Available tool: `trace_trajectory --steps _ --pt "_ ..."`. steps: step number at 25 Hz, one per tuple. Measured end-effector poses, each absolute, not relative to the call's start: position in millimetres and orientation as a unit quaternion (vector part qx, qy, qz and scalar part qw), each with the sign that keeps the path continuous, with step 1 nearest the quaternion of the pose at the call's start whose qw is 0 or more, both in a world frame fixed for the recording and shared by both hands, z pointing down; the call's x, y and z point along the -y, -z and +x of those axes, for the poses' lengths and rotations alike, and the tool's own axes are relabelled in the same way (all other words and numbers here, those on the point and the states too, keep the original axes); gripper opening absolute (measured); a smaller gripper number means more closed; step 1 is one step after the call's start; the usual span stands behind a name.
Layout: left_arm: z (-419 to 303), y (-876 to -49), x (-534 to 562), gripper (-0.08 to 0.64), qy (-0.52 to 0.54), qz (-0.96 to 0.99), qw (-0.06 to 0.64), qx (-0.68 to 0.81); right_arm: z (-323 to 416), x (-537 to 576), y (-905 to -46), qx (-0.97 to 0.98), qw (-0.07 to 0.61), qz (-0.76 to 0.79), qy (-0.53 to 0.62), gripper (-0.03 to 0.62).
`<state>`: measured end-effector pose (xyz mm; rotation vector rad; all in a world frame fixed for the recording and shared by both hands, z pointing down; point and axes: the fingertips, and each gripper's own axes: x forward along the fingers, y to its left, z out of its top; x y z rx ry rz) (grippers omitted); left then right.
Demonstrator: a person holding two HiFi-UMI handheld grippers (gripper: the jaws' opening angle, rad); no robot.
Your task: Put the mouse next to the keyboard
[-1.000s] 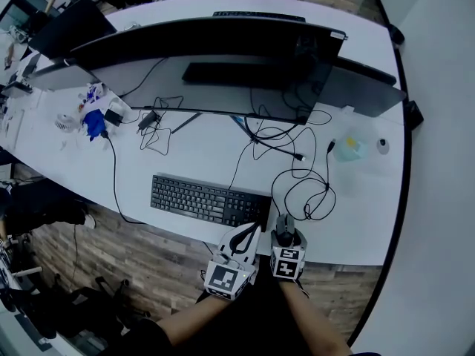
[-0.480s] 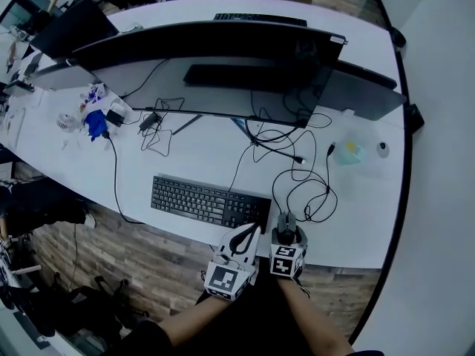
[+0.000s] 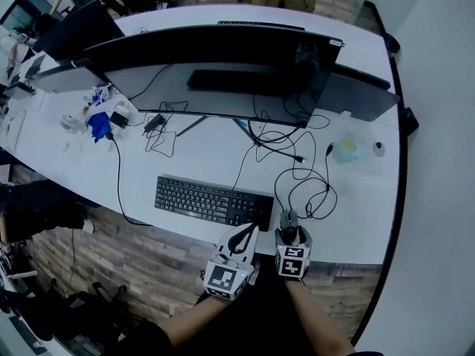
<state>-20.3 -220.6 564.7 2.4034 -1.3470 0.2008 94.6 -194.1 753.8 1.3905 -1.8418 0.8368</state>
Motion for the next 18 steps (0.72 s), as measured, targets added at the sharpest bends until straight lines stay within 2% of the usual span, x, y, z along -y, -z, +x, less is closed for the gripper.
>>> trace_trajectory --steps 4,9,14,18 --pt "-30 -553 206 0.012 -0.061 0.859 0.180 0.475 84 184 -712 0.719 0.298 0.548 -0.305 0.318" --pt "-43 -537 185 0.012 -0.040 0.854 0.213 0.473 56 170 -642 0.765 0.216 0.530 -0.296 0.318" --pt "-38 -510 151 0.014 -0.026 0.879 0.174 0.444 42 153 -573 0.794 0.155 0.532 -0.249 0.316" --pt "-26 -492 123 0.014 -0.003 0.893 0.156 0.421 46 131 -533 0.801 0.113 0.544 -0.223 0.242"
